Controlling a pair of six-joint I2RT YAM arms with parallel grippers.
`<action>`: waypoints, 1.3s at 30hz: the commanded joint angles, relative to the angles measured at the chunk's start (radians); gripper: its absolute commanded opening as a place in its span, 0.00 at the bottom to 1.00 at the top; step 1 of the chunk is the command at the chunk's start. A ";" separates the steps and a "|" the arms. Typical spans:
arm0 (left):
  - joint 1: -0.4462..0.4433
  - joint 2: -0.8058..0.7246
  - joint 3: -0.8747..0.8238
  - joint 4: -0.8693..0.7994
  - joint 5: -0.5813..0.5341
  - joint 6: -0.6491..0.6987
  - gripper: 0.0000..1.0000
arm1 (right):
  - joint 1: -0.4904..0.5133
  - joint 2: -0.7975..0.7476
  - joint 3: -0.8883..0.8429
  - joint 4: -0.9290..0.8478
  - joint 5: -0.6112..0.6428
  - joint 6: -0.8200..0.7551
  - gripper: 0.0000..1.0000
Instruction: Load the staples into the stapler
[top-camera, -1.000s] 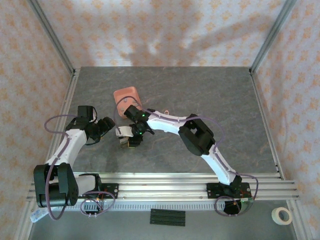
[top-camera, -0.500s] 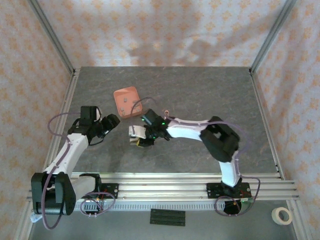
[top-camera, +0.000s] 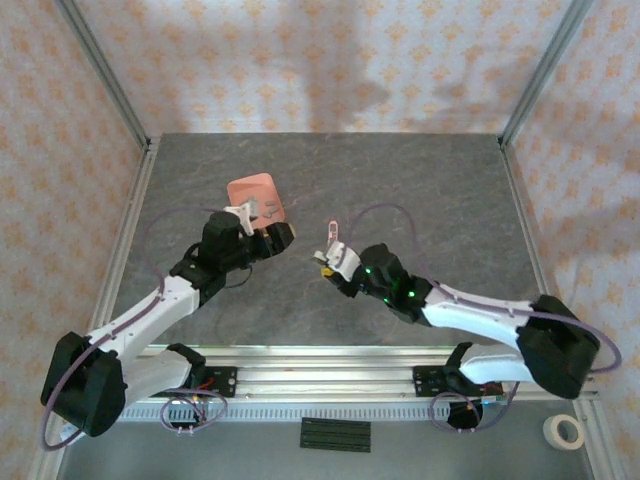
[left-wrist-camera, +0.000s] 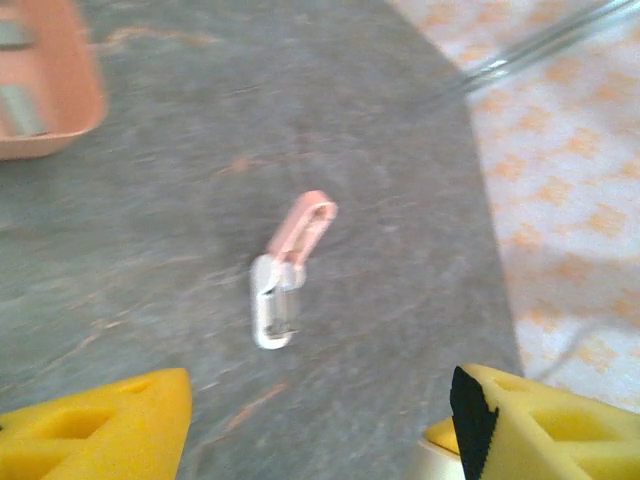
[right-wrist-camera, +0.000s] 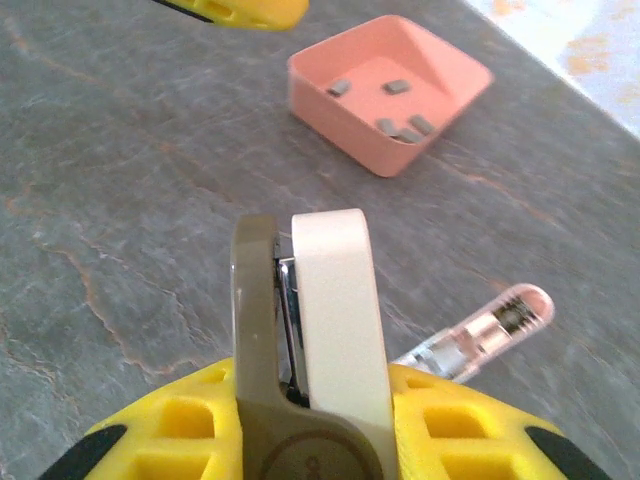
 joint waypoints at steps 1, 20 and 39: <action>-0.053 0.040 -0.035 0.226 0.017 -0.001 0.70 | -0.001 -0.124 -0.084 0.124 0.140 0.087 0.27; -0.263 0.422 -0.004 0.904 0.126 -0.113 0.65 | -0.002 -0.344 -0.220 0.132 0.274 0.109 0.27; -0.296 0.358 0.019 0.645 0.090 0.023 0.64 | -0.004 -0.296 -0.183 0.191 0.276 0.121 0.27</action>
